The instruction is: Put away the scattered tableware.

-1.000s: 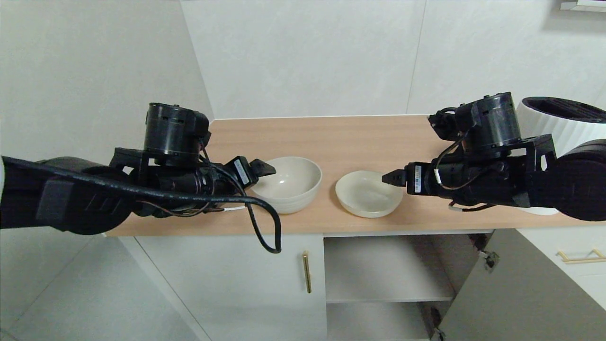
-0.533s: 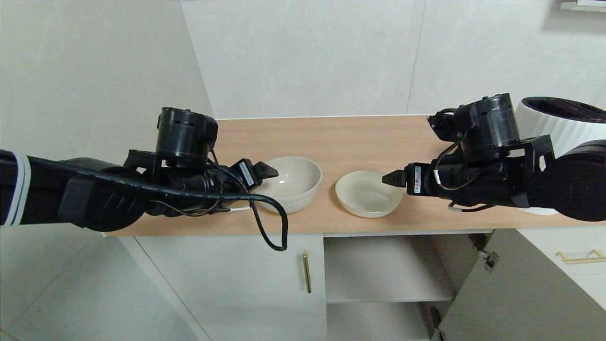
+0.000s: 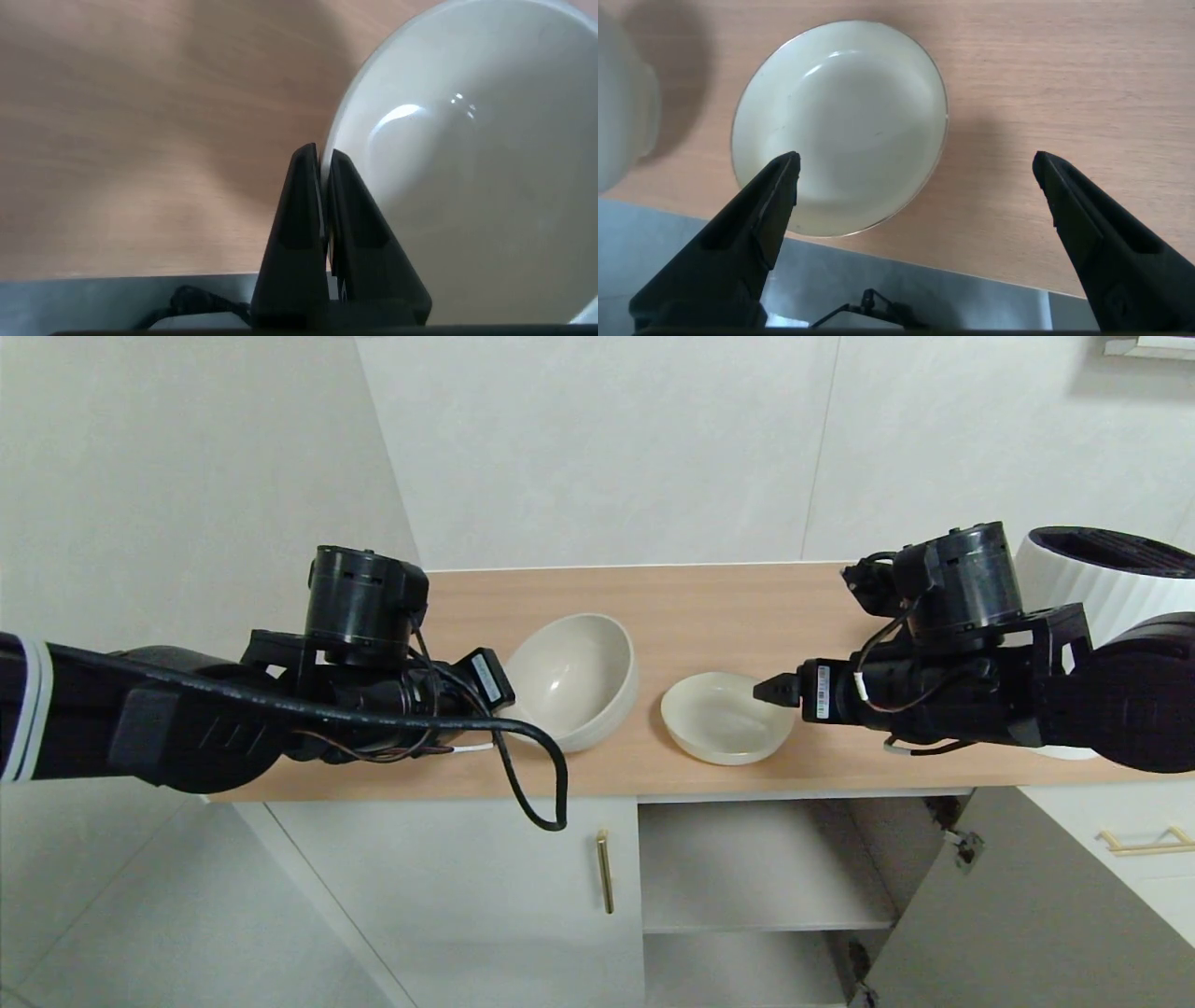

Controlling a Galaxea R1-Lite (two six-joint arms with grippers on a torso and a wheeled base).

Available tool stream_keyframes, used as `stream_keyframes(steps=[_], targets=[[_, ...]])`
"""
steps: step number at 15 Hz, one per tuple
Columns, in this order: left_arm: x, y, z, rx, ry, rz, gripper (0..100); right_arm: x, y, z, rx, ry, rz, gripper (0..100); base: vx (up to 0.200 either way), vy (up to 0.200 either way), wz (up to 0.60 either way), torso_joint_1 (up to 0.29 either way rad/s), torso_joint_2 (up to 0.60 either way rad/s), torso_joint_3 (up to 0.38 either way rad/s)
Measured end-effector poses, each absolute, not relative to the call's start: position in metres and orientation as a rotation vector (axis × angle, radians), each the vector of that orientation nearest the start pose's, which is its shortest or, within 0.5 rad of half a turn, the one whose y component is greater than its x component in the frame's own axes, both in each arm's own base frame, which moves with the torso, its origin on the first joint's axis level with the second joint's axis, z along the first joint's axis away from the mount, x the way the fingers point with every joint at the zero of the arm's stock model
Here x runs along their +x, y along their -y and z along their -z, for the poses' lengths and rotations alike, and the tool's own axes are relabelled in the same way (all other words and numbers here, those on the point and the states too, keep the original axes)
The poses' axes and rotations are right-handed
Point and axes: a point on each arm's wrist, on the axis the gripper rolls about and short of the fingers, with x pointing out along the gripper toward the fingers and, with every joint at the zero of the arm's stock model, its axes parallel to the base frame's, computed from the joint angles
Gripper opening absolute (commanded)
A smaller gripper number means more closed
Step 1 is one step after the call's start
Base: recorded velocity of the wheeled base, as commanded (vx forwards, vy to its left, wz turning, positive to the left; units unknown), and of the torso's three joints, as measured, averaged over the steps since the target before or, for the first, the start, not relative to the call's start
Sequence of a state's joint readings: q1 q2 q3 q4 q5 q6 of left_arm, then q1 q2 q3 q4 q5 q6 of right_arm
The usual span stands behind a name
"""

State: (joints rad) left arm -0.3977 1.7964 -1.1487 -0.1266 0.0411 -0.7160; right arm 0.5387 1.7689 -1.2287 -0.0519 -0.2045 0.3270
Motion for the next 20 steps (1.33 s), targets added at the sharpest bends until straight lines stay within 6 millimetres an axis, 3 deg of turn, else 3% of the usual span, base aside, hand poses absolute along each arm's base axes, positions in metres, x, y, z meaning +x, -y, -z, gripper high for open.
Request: stream_keyframes(steps=[5, 19, 20], targets=[[0.313, 0.133, -0.198, -0.578, -0.605, 0.156, 0, 0.306, -0.176, -0.21, 0.107, -0.501, -0.154, 100, 0.0, 0.0, 0.0, 0.0, 0.0, 0.0], [0.308, 0.133, -0.202, -0.581, -0.597, 0.167, 0, 0.324, -0.186, -0.184, 0.082, -0.553, -0.123, 100, 0.0, 0.0, 0.0, 0.0, 0.0, 0.0], [0.308, 0.134, -0.202, -0.58, -0.598, 0.168, 0, 0.324, -0.187, -0.183, 0.081, -0.555, -0.123, 0, 0.0, 0.0, 0.0, 0.0, 0.0, 0.0]])
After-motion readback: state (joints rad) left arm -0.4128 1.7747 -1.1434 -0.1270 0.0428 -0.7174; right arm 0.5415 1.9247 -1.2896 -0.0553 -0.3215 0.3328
